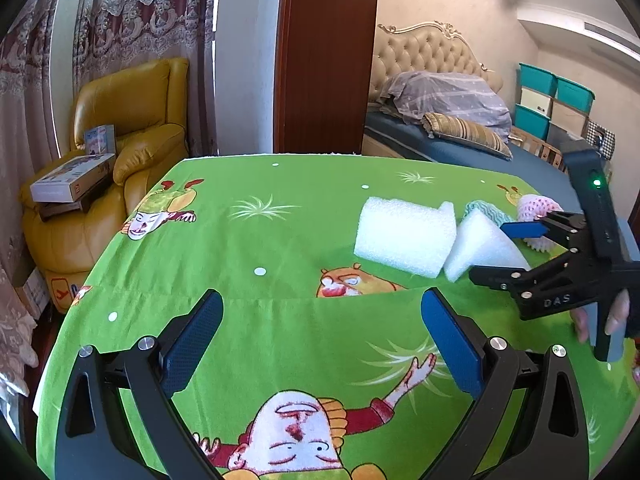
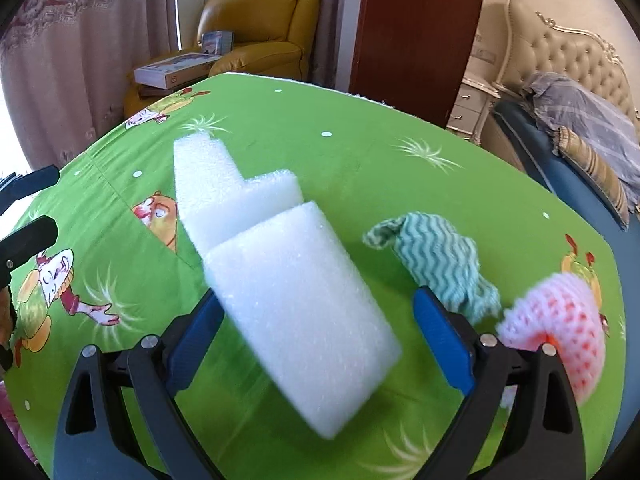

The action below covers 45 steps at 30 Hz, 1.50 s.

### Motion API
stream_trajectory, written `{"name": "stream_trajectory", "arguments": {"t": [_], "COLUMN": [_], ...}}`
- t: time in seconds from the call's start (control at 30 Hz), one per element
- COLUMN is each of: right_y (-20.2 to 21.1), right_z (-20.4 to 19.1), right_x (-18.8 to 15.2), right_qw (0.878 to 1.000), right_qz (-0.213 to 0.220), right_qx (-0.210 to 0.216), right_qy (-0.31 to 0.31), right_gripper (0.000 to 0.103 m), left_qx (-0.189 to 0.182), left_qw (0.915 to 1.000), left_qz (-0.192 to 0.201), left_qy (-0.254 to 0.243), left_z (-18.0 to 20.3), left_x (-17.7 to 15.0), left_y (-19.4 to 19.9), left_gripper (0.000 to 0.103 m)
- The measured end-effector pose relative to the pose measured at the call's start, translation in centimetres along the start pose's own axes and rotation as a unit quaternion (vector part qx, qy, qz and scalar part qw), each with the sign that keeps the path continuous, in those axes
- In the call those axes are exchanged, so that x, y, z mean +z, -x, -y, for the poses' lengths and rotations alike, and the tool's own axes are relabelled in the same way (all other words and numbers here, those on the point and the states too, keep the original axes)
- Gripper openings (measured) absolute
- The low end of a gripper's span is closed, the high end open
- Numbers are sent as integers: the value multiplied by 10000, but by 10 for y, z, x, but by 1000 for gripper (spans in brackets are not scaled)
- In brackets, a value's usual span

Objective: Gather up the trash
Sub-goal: 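Grasp a white foam block with the right tool while the left grasps another, then carry both white foam blocks over the wastebasket with both tools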

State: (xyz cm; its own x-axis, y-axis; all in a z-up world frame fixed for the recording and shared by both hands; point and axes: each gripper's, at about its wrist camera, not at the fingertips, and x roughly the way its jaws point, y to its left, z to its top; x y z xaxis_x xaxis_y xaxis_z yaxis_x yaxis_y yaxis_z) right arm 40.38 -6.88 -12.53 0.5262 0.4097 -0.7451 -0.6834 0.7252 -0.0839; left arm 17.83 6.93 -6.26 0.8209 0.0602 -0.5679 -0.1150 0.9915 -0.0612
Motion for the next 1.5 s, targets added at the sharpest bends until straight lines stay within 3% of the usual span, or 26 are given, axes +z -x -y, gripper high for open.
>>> {"name": "stream_trajectory", "arguments": {"t": [0.03,0.07,0.17,0.5,0.83,0.87,0.9,1.1,1.5], "right_y": [-1,0,14,75,99,99,97,101,119], "right_z": [1,2,4,24,27,26,26,22,9], "right_x": [-1,-2,-15,-71,-95,-97,-97,-108,-131], "right_qw": [10000,10000,9999,9918,9868,9864,9862,9836,9769], "right_qz": [6,34,155,569,792,803,809,807,780], "right_qx": [48,65,-32,-1015,-970,-947,-924,-965,-1405], "right_qy": [4,8,11,-526,-1026,-1076,-1112,-1296,-1408], "right_gripper": [86,69,65,64,65,65,65,65,65], "left_qx": [7,7,-31,-337,-136,-138,-223,-459,-874], "left_qw": [10000,10000,9999,9979,9926,9925,9928,9966,9950], "left_qz": [-13,-30,-96,-516,-1203,-1213,-1171,-674,-277], "left_qy": [-12,-21,-25,-215,97,99,129,-108,-389], "left_z": [1,2,9,64,80,80,79,83,100], "left_x": [1,1,8,30,48,49,49,41,8], "left_y": [-2,-3,-9,-60,-126,-128,-126,-93,-27], "left_gripper": [94,94,94,94,94,90,86,83,84]}}
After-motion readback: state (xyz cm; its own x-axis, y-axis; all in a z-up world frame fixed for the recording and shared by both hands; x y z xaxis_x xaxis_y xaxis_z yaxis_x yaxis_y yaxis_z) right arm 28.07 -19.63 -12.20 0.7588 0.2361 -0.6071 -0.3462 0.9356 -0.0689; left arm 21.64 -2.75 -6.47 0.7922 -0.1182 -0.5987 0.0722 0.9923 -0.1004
